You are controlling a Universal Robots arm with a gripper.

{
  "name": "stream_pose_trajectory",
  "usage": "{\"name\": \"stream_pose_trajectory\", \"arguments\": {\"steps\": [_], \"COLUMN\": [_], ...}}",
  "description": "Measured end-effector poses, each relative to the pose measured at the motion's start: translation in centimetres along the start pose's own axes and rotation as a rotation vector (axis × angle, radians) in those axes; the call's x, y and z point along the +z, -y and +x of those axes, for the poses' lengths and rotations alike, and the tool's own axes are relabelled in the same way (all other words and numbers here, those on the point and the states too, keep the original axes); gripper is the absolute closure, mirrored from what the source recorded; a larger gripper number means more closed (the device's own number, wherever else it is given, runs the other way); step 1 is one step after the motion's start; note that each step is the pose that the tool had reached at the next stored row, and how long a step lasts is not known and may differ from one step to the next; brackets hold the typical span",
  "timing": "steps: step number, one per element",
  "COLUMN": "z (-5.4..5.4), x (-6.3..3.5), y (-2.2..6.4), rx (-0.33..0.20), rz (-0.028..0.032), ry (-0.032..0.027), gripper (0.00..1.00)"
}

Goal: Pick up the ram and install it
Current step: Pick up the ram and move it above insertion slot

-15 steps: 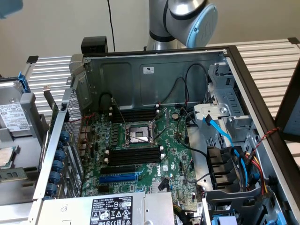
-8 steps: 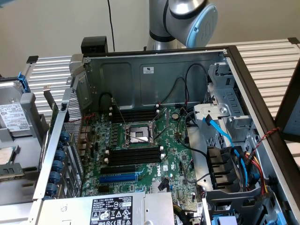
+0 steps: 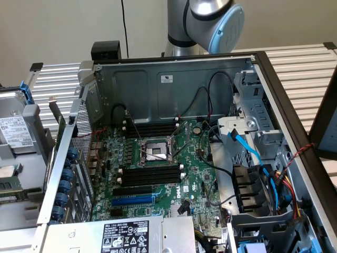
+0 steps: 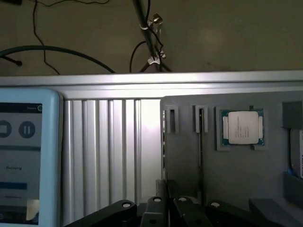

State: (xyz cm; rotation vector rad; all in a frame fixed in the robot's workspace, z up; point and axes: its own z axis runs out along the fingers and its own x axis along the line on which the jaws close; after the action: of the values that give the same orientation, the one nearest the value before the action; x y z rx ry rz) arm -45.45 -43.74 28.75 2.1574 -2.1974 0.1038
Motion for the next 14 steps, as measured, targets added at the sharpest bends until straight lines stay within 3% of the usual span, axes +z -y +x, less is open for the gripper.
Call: {"name": "stream_pose_trajectory", "arguments": {"steps": [4,14], "z": [-0.5,-0.9], "x": [-1.07,-3.86], "y": [-0.01,-0.01], "rx": [0.000,0.000], "rz": [0.0026,0.0053], "ry": [-0.0059,-0.0292], "gripper": [0.88,0.88]}}
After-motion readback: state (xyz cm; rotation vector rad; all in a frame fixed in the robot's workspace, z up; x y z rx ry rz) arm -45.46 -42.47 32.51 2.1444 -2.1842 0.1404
